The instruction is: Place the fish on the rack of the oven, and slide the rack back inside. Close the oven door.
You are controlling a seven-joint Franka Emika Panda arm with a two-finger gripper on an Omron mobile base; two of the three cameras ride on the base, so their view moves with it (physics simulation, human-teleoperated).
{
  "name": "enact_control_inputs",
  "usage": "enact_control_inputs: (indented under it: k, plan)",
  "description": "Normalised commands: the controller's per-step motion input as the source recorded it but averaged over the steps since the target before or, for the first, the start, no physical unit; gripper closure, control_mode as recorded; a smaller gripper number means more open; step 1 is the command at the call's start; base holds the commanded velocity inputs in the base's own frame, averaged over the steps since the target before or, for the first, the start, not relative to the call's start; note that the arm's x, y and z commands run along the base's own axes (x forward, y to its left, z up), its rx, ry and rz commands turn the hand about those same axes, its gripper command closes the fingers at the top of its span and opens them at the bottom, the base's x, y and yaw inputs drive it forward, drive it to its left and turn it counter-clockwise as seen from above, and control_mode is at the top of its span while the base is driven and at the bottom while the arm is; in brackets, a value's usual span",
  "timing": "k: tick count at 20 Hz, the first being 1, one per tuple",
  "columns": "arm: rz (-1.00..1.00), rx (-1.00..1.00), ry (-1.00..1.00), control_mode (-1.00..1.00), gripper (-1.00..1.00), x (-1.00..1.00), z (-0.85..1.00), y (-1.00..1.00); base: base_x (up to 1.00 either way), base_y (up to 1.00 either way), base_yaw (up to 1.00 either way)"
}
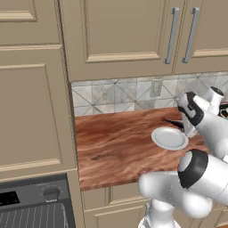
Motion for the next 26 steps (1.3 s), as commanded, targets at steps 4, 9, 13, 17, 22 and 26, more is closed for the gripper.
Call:
enact_control_inputs:
  k: [4, 9, 13, 17, 22, 26]
  plan:
    - [0.01, -0.01, -0.56, -1.0, 1.0, -0.97, 0.27, 0.59, 0.0, 0.0, 0.0]
    - [0.0, 0.0, -0.37, -1.0, 1.0, -0.57, 0.45, 0.3, 0.0, 0.0, 0.0]
    - [0.04, 0.0, -0.19, -1.0, 1.0, -0.2, 0.44, 0.02, 0.0, 0.0, 0.0]
    - [0.02, 0.0, 0.0, -1.0, 1.0, 0.1, 0.08, 0.0, 0.0, 0.0, 0.0]
    - [0.0, 0.0, 0.0, 1.0, 1.0, 0.04, 0.0, 0.0, -0.04, 0.0, 0.01]
    - [0.0, 0.0, 0.0, 1.0, 1.0, 0.0, 0.0, 0.0, -0.63, 0.09, 0.14]
